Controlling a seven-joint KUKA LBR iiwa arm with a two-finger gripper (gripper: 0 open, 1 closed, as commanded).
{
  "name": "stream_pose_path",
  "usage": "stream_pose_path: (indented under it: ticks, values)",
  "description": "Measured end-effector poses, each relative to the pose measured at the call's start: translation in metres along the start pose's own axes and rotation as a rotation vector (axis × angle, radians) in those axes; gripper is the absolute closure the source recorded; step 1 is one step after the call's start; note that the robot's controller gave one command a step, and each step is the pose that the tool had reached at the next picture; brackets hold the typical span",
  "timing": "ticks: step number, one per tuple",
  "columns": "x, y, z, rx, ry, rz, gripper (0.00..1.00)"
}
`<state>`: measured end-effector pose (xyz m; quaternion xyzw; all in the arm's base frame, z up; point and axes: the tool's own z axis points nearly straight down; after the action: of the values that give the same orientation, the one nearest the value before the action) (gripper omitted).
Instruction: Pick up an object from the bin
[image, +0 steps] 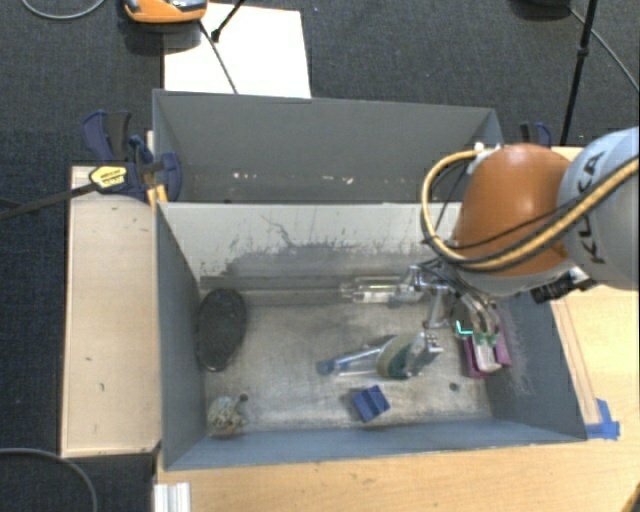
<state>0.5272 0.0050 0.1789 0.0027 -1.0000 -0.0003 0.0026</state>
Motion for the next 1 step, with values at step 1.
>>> stream_pose_path:
  ticks: [1]
  values:
    - [-0.0129, -0.0174, 0.1077, -0.001, -0.012, 0.034, 0.00]
